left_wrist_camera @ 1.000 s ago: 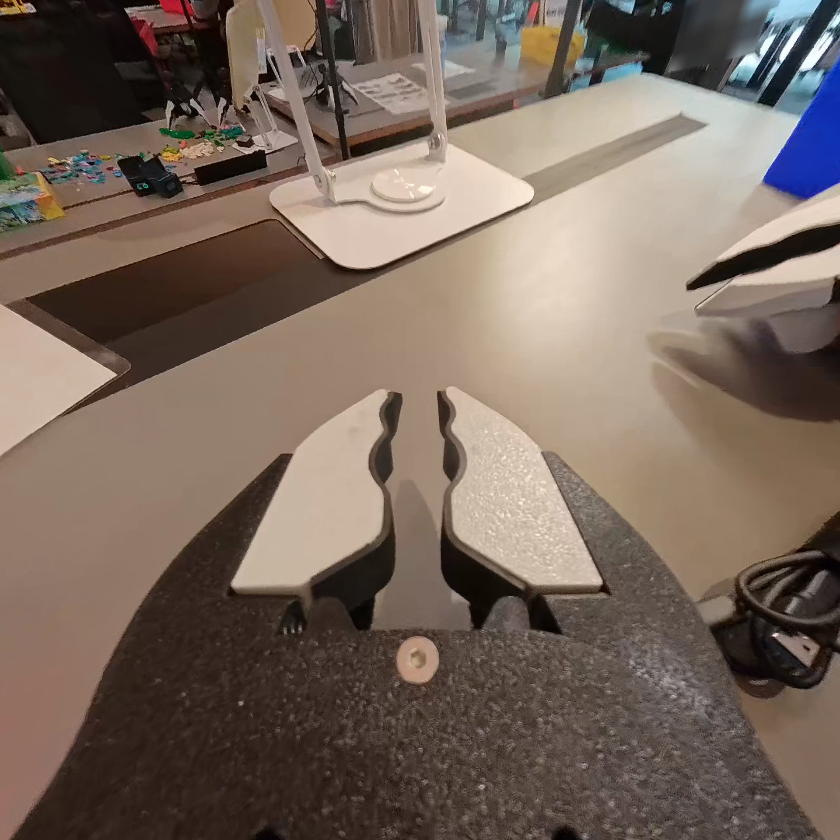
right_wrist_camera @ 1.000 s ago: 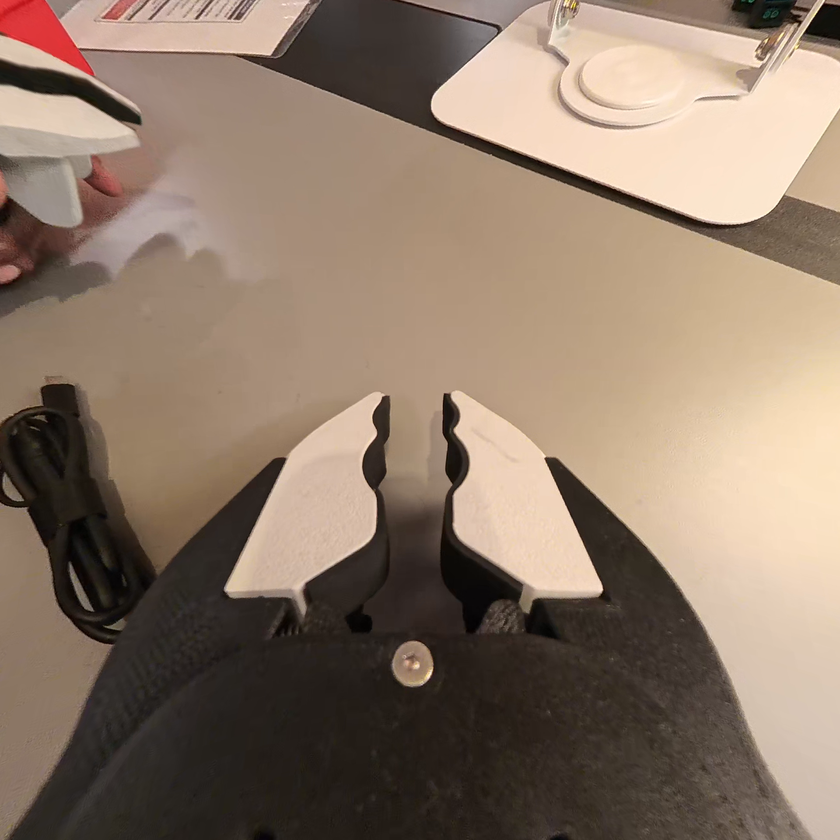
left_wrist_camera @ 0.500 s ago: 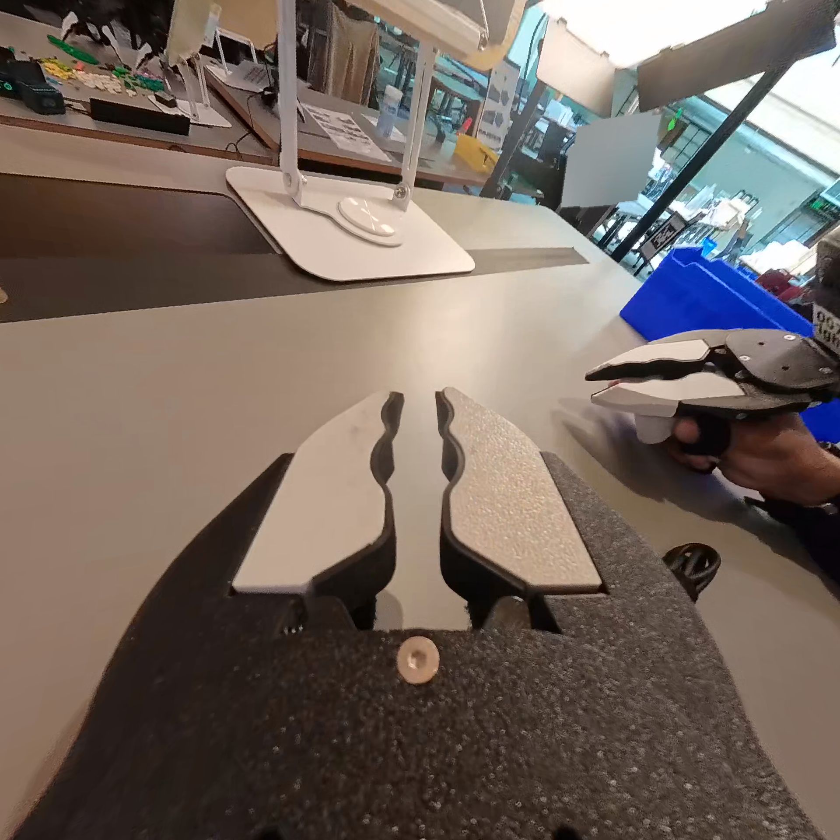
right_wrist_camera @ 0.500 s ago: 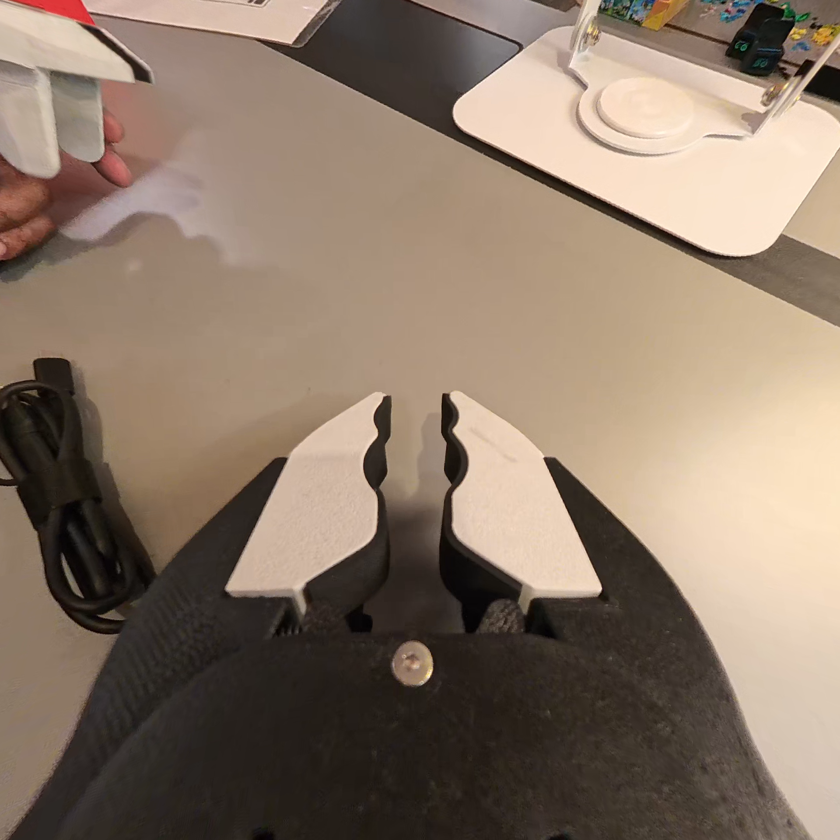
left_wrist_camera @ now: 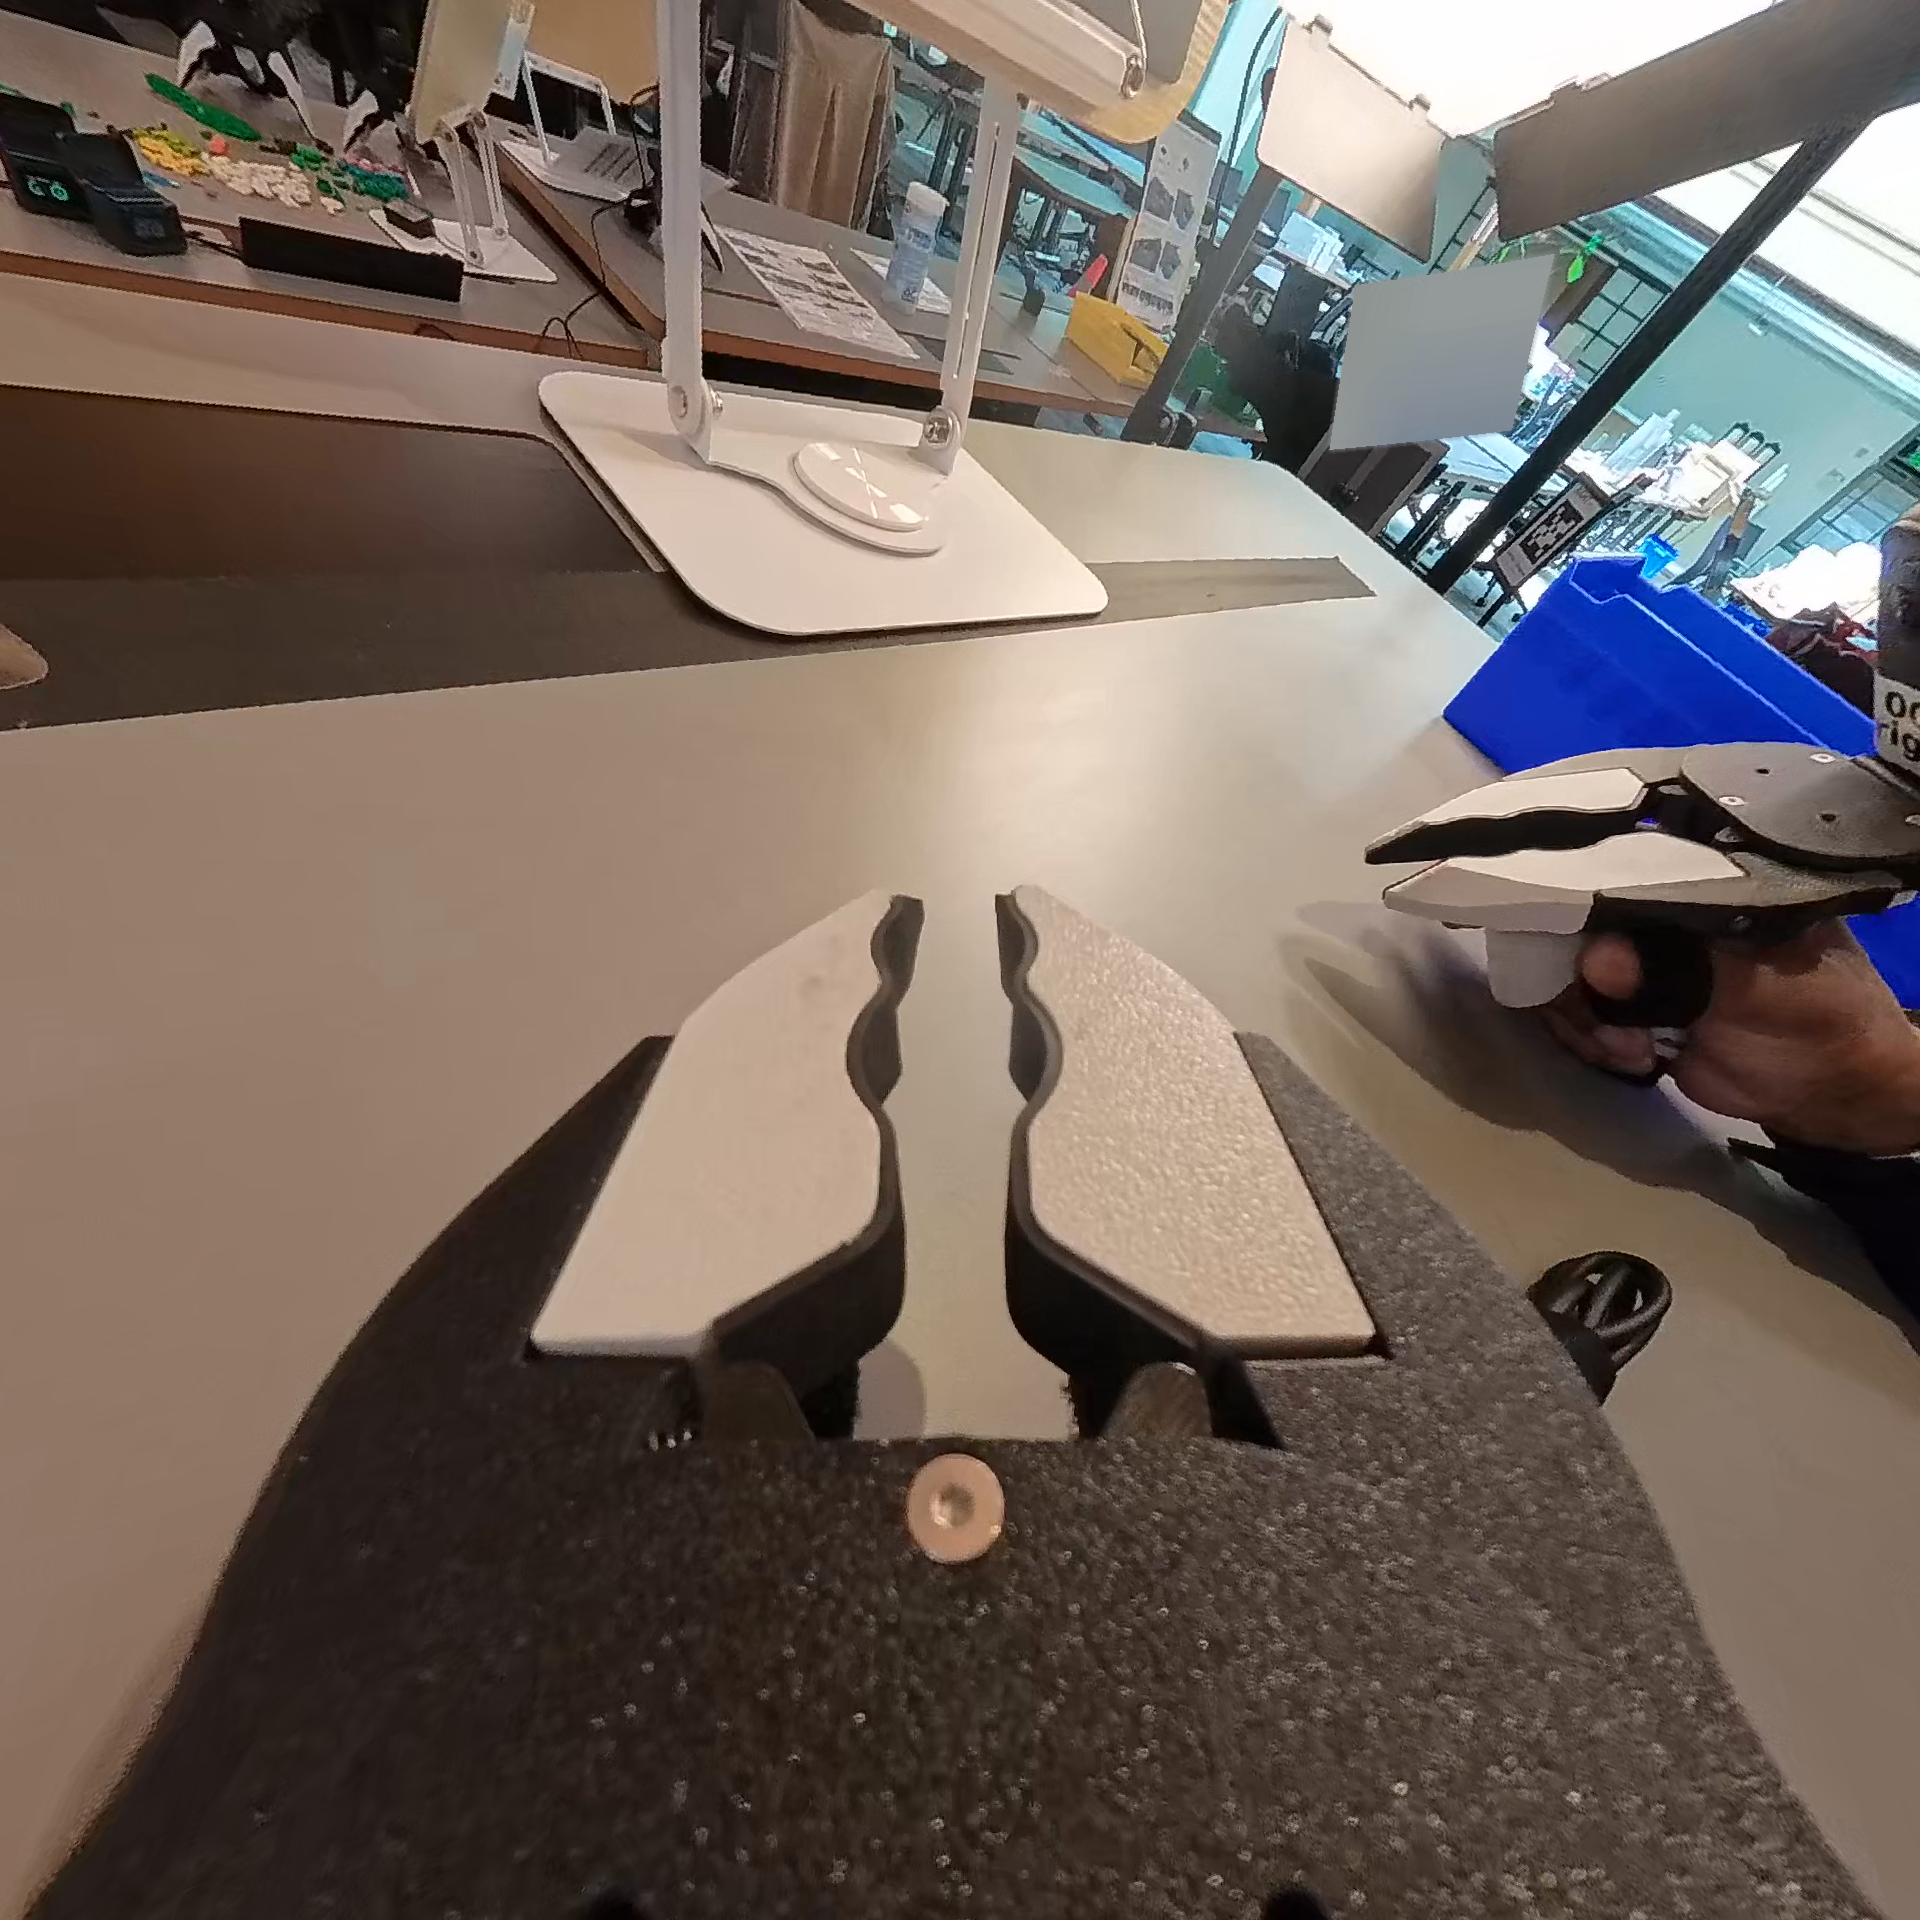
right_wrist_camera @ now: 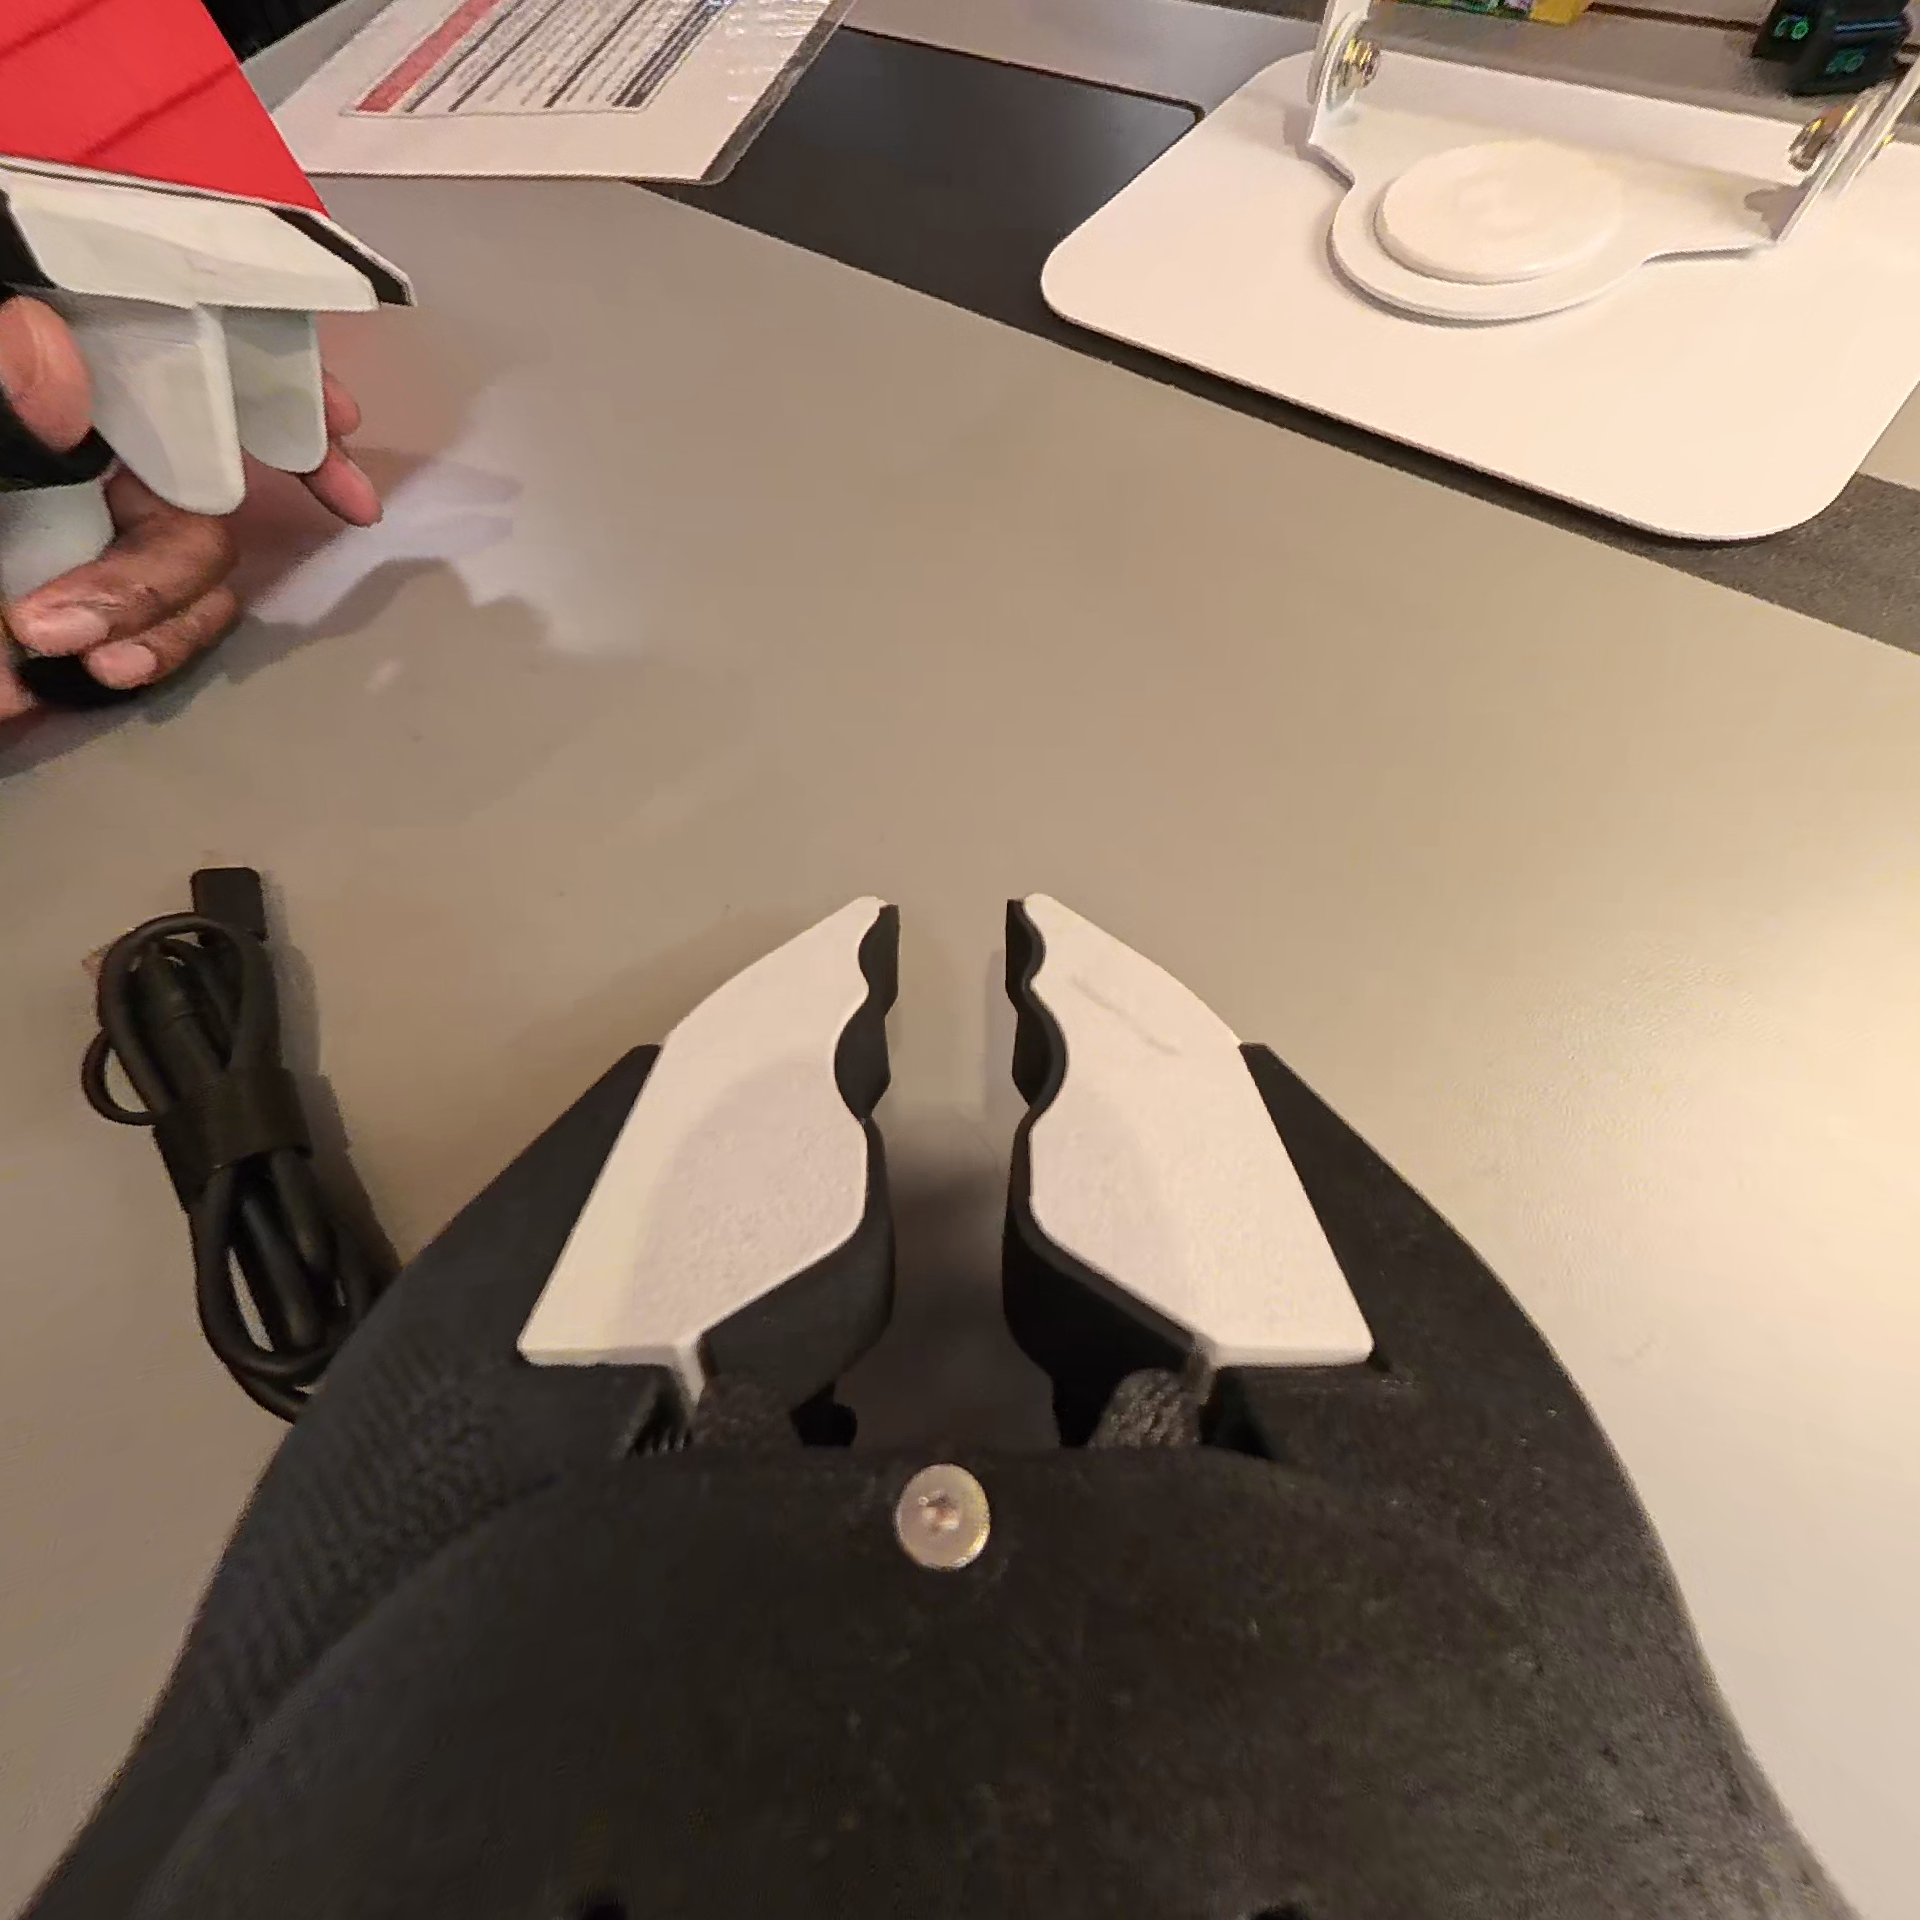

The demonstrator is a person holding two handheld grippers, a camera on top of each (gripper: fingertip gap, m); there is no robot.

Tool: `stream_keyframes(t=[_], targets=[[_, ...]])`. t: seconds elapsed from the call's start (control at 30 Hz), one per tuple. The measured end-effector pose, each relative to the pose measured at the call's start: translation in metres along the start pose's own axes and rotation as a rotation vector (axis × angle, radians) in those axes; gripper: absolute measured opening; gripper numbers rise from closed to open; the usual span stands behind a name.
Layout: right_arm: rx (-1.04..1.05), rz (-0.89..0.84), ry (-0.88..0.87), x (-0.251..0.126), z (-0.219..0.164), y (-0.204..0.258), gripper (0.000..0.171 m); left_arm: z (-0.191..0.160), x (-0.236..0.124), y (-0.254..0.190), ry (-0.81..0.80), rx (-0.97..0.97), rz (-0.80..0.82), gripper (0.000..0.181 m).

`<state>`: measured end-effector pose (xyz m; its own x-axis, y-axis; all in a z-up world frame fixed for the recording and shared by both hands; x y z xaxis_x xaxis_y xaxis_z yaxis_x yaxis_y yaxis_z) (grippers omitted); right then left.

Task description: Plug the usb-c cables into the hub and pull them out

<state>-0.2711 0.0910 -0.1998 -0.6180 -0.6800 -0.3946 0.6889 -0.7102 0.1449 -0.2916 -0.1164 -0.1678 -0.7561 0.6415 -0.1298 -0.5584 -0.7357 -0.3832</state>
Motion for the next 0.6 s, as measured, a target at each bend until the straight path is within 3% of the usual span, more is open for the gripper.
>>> stream_keyframes(t=[0.4, 0.6], targets=[[0.130, 0.036, -0.045, -0.0042, 0.0051, -0.0074, 0.019, -0.0002, 0.0001, 0.0008, 0.003, 0.005, 0.009, 0.016], [0.096, 0.025, -0.037, -0.0033, 0.0045, -0.0056, 0.019, -0.0001, 0.0001, 0.0011, 0.004, 0.007, 0.012, 0.016]])
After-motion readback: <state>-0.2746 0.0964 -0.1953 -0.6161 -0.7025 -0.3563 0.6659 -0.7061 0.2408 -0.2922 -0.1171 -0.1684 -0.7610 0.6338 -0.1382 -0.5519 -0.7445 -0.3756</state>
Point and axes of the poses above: each gripper's, where its closed fingertips meet, x out along the fingers, z out of its top, y = z × x across the jaws, the point moved 1 cm from there along -x, back along the fingers, and after that the axes turned 10 degrees about -y, right-handed, at the moved point
